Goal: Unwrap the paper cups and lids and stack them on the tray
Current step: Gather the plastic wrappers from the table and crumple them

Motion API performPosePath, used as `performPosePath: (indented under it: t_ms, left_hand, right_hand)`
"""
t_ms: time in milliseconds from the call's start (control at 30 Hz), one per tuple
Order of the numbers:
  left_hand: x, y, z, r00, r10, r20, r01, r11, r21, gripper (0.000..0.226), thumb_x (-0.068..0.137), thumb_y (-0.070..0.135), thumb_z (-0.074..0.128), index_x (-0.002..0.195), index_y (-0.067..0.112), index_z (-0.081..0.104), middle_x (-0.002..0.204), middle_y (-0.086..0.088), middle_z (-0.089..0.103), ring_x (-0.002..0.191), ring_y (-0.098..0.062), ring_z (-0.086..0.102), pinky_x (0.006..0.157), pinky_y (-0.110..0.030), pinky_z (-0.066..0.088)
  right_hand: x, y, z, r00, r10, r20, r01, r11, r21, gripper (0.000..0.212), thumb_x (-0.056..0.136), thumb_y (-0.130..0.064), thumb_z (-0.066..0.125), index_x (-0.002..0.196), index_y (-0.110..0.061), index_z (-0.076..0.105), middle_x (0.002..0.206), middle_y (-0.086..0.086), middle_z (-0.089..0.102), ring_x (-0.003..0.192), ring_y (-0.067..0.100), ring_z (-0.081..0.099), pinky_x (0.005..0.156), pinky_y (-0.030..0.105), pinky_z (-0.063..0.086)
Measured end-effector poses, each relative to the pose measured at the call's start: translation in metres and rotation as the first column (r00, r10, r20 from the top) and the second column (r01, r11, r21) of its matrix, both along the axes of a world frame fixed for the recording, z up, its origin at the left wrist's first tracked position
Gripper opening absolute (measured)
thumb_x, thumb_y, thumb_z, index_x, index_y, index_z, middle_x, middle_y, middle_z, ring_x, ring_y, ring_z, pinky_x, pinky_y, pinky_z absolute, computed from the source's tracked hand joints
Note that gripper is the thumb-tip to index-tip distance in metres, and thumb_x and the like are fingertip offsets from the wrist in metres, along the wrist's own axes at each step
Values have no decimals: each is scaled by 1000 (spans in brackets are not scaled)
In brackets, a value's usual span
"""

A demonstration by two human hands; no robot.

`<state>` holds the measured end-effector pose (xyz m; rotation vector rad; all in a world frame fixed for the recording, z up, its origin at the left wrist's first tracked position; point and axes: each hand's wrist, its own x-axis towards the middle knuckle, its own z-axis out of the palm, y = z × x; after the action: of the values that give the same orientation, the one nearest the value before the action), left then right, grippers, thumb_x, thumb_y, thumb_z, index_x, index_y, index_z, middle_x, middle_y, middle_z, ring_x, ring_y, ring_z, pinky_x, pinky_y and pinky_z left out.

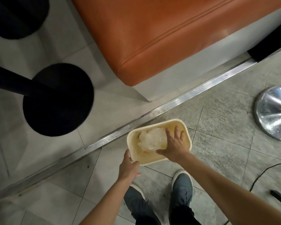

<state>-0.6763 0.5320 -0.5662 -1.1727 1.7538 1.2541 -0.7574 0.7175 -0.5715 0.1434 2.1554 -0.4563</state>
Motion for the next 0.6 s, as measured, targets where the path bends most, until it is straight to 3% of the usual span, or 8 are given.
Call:
performPosePath:
  t_ms: [133,200,333,400,467,533,600]
  left_hand:
    - [2,4,7,1000,0,-4,0,1000,1,74,92,7,56,155,32,23,147,-7,44,123,-28,53,66,-29,61]
    - [7,8,10,1000,-3,-5,3,1000,2,73,94,11,59,154,33,24,149,-4,41,126,-27,50,68,-28,59]
    - [8,6,11,998,-58,-31,58,998,10,71,94,13,59,153,35,26,148,-2,43,114,-20,48,62,-23,58]
    - [7,1,10,992,-113,-54,114,994,3,68,93,14,60,150,36,31,146,0,45,115,-20,49,82,-39,60]
    - [9,-6,13,982,-181,-47,180,983,-23,71,92,15,58,153,34,27,152,0,40,130,-23,47,103,-47,49]
    - [12,-11,21,976,-214,-34,212,976,-53,71,93,14,54,156,30,24,157,1,34,138,-22,42,110,-39,42]
    - [17,-12,40,968,-240,-70,233,968,-97,65,94,11,51,154,27,29,155,4,36,125,-13,50,98,-20,41]
  right_hand:
    - [12,9,9,936,159,-315,-199,975,-99,60,93,-40,57,148,-22,38,156,7,31,139,32,31,108,45,38]
    - [20,6,9,899,259,-352,-325,935,-144,52,99,-42,48,147,-23,40,151,3,38,135,27,36,107,42,38]
    - [15,-14,-10,893,441,-89,-449,887,-110,57,103,-51,29,154,-24,25,163,2,18,148,34,15,118,53,19]
    - [7,-25,-21,898,440,3,-439,896,-71,56,104,-50,26,151,-21,29,162,5,19,147,38,16,117,56,18]
    - [3,-32,-24,909,415,46,-414,910,-39,52,103,-47,29,146,-18,36,156,11,28,144,39,21,115,56,22]
    - [0,-33,-11,923,382,44,-382,924,-15,48,102,-43,36,142,-17,41,150,13,35,140,38,28,112,53,27]
    - [1,-25,10,934,356,-22,-356,934,-3,44,99,-36,43,137,-14,46,142,13,42,132,35,39,106,48,36]
